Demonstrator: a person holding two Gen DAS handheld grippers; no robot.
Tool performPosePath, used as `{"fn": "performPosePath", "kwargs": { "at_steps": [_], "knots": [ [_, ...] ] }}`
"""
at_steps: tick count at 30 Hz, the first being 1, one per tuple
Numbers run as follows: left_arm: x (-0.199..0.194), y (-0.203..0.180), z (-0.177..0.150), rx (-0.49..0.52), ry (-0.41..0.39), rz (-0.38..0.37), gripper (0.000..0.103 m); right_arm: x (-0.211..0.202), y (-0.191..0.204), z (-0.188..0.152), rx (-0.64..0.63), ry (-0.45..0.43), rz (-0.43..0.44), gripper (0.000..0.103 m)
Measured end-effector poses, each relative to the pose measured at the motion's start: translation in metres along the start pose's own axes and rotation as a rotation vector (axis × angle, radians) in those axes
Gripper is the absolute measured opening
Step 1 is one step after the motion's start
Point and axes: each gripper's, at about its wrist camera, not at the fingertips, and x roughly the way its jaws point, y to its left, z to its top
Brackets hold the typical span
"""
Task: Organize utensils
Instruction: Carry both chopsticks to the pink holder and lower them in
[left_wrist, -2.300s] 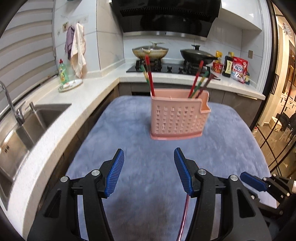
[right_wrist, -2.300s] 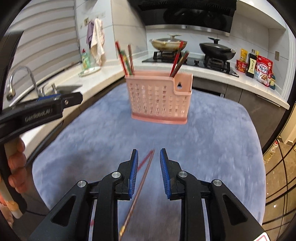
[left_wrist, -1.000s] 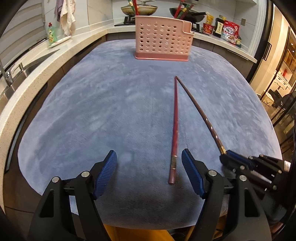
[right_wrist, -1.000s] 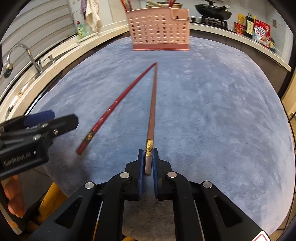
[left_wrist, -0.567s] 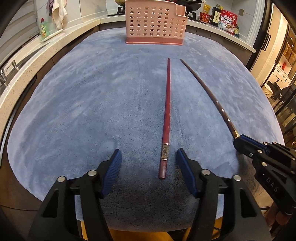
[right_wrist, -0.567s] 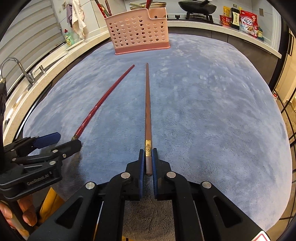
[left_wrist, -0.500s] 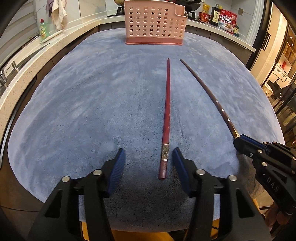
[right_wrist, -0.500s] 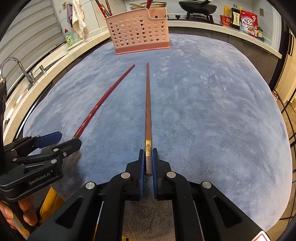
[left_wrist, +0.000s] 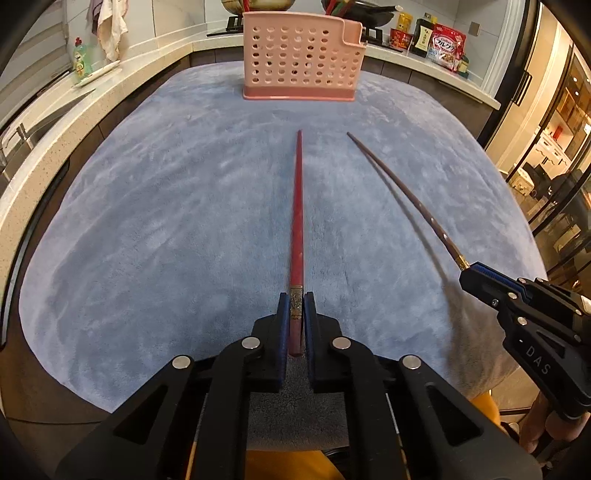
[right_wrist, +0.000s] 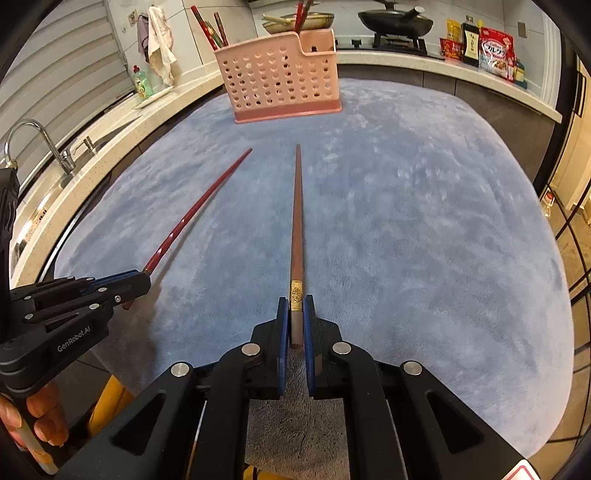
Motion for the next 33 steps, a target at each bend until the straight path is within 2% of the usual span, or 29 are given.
{"fn": "performPosePath", "kwargs": {
  "at_steps": [9,15,21,33],
  "knots": [
    [-0.044,0.011,0.037,-0.048,-0.099,-0.030,0.008,-0.040,-0.002,0.046,0.002,-0.121,0.022,0.007],
    [-0.070,0.013,0.081,-0.039,-0.193,-0.026,0.007,-0.064,-0.002,0.091,-0.015,-0.229,0.036,0.007],
    [-0.081,0.015,0.132,-0.041,-0.260,-0.022,0.007,-0.076,-0.004,0.142,-0.009,-0.319,0.064,0.007],
    [-0.087,0.017,0.207,-0.028,-0.351,0.014,0.007,-0.068,-0.008,0.207,-0.009,-0.378,0.076,0.007]
  ]
}}
